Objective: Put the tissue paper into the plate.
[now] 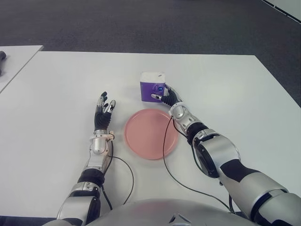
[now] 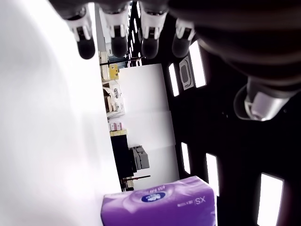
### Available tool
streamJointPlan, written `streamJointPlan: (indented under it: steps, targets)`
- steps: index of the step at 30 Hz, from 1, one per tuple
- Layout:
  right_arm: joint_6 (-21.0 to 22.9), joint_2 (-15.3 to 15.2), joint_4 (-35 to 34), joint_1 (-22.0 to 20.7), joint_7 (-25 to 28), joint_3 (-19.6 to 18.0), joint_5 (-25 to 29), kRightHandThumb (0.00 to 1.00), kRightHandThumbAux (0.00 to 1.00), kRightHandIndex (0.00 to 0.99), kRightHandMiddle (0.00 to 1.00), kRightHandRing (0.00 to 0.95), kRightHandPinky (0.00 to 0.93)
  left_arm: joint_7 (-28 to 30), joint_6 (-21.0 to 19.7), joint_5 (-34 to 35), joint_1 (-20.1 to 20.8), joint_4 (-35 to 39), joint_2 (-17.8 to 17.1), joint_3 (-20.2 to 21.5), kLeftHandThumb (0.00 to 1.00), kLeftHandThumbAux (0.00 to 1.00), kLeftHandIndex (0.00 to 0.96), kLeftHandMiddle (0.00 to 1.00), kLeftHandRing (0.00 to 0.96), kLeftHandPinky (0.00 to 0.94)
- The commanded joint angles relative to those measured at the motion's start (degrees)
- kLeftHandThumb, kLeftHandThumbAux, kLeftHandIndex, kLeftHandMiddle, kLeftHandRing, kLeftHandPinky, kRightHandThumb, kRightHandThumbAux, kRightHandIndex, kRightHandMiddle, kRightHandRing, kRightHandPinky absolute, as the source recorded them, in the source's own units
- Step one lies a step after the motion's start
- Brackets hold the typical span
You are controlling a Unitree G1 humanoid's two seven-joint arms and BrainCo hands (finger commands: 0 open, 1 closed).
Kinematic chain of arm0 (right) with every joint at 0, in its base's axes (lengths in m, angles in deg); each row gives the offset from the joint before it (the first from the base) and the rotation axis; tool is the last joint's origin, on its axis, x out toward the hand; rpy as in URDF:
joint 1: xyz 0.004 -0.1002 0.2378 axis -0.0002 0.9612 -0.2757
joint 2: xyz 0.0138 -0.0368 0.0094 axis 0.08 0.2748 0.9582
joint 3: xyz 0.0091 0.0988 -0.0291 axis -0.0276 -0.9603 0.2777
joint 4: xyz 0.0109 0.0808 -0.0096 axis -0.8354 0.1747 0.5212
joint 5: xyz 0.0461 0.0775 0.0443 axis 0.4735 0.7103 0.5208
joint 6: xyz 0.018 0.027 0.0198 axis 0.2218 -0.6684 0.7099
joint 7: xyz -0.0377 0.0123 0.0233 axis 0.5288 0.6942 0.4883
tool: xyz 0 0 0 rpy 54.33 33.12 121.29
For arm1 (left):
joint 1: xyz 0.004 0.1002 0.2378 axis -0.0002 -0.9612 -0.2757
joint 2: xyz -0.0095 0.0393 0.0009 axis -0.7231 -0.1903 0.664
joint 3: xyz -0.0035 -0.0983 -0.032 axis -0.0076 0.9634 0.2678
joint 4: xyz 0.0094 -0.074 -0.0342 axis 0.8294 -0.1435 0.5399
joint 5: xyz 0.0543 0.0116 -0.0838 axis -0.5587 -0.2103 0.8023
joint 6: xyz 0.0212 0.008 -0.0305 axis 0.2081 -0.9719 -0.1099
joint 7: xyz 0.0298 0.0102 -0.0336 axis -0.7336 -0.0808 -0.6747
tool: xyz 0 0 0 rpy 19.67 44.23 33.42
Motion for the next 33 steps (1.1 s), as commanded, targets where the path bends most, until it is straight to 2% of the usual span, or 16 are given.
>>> streamJointPlan:
  steps: [1,4,8,9,10,11,13,14,16,17,22,26,33]
  targets:
    - [1.34,0.97,1.18,1.26,1.62,0.05,0.40,0.311,0.433,0.000,0.000,0.000,0.000,0.60,-1.11,-0.14,-4.55,-2.66,0.93,-0.60,0.000,0.375,0.000,0.000,0.000,0.000]
    - [0.87,1.06,1.15,1.44,1.90,-0.45,0.91,0.314,0.436,0.000,0.000,0.000,0.009,0.59,-0.97,-0.20,-4.74,-2.41,0.90,-0.63,0.000,0.380,0.000,0.000,0.000,0.000]
    - [-0.25,1.17,1.06,1.69,1.84,-1.33,1.68,0.336,0.452,0.000,0.015,0.018,0.080,0.67,-1.02,-0.16,-4.83,-2.26,0.87,-0.63,0.000,0.381,0.000,0.000,0.000,0.000]
    - [-0.62,1.20,1.03,1.77,1.75,-1.55,1.83,0.364,0.463,0.087,0.118,0.118,0.170,0.71,-1.06,-0.12,-4.87,-2.19,0.88,-0.61,0.000,0.380,0.000,0.000,0.000,0.000]
    - [-1.45,1.22,0.98,1.92,1.23,-1.60,1.75,0.375,0.466,0.118,0.155,0.153,0.202,0.70,-1.15,-0.09,-4.92,-2.03,0.89,-0.60,0.000,0.380,0.000,0.000,0.000,0.000]
    - [-1.99,1.23,0.96,2.02,0.86,-1.62,1.61,0.435,0.473,0.235,0.300,0.288,0.291,0.69,-1.22,-0.08,-4.97,-1.90,0.90,-0.58,0.000,0.379,0.000,0.000,0.000,0.000]
    - [-3.25,1.42,0.94,2.22,-0.73,-1.08,0.71,0.506,0.476,0.379,0.481,0.466,0.418,0.60,-1.24,-0.09,-5.11,-1.62,0.94,-0.57,0.000,0.379,0.000,0.000,0.000,0.000]
    - [-4.21,1.70,0.93,2.33,-2.22,-0.37,-0.14,0.518,0.476,0.404,0.512,0.498,0.443,0.46,-1.10,-0.14,-5.18,-1.51,0.98,-0.54,0.000,0.379,0.000,0.000,0.000,0.000]
    - [-6.12,2.37,0.91,2.47,-5.20,1.15,-1.81,0.607,0.487,0.567,0.655,0.640,0.587,0.04,-0.78,-0.34,-5.33,-1.36,1.08,-0.52,0.000,0.381,0.000,0.000,0.000,0.000]
    - [-6.60,2.53,0.93,2.49,-5.95,1.54,-2.20,0.638,0.492,0.618,0.698,0.681,0.632,-0.06,-0.73,-0.40,-5.37,-1.31,1.10,-0.51,0.000,0.381,0.000,0.000,0.000,0.000]
    - [-7.44,2.67,1.10,2.80,-5.89,1.73,-1.74,0.725,0.547,0.700,0.797,0.769,0.723,-0.48,-0.97,-0.86,-5.64,-0.85,1.12,-0.63,0.000,0.381,0.000,0.000,0.000,0.000]
    - [-7.11,3.14,1.10,3.17,-5.20,1.25,-0.78,0.768,0.587,0.709,0.826,0.807,0.762,-0.98,-1.07,-1.22,-6.02,-0.20,1.32,-0.69,0.000,0.381,0.000,0.000,0.000,0.000]
    - [-6.92,3.65,1.01,3.50,-4.06,0.27,0.43,0.873,0.673,0.790,0.876,0.863,0.863,-0.93,-1.78,-1.23,-6.07,0.06,1.32,-0.80,0.000,0.371,0.000,0.000,0.000,0.000]
